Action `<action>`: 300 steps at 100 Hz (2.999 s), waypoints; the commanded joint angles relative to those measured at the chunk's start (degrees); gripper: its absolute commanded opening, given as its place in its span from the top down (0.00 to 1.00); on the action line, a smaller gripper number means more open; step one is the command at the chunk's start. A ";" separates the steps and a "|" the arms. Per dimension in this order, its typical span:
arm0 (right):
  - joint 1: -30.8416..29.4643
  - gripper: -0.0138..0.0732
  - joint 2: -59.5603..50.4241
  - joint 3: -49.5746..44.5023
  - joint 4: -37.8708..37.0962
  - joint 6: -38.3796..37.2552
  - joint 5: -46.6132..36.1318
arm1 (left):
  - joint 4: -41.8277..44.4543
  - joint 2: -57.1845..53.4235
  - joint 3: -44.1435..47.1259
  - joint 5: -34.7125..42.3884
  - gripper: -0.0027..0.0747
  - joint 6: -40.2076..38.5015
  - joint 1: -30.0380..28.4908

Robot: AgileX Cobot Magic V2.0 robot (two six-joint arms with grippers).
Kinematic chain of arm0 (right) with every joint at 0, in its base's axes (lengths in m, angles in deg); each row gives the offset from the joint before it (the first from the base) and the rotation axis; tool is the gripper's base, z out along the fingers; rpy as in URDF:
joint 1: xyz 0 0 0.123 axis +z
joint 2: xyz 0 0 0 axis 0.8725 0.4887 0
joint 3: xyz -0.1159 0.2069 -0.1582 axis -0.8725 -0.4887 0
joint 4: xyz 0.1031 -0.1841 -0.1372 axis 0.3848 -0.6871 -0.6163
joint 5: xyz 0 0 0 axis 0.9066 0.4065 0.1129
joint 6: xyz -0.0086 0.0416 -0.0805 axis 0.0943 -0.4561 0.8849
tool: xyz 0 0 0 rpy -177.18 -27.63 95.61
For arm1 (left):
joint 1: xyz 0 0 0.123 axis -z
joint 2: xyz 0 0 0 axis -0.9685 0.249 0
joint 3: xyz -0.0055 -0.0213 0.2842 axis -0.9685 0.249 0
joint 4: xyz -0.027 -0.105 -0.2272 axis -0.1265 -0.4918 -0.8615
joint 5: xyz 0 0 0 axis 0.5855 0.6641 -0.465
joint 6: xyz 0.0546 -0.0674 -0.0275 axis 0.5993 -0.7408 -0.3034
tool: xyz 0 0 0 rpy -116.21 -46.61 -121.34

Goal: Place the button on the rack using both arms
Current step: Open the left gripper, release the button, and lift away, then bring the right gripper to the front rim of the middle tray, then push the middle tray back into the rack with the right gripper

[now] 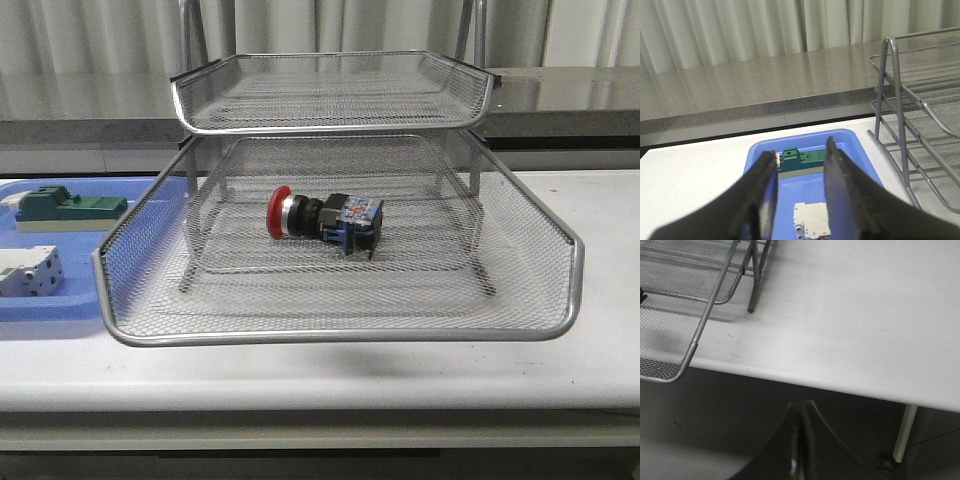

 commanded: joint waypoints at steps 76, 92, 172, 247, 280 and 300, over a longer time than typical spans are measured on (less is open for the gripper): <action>-0.27 0.92 1.32 1.12 4.84 0.39 -10.27 | -0.57 0.34 -1.64 4.76 0.99 -0.55 -0.10; -0.08 0.92 7.16 1.12 11.54 3.66 -11.14 | -0.57 0.34 -1.64 4.76 0.99 -0.55 -0.10; 17.05 0.92 44.21 1.12 41.98 60.71 -9.88 | -0.57 0.34 -1.64 4.76 0.99 -0.55 -0.10; 29.32 0.92 59.72 2.94 37.32 61.18 -32.24 | -0.57 0.34 -1.64 4.76 0.99 -0.55 -0.10; 25.77 0.92 63.48 9.72 35.40 61.18 -32.74 | -0.57 0.34 -1.64 4.76 0.99 -0.55 -0.10; 23.18 0.92 68.68 16.15 31.83 61.23 -32.74 | -0.57 0.34 -1.64 4.76 0.99 -0.55 -0.10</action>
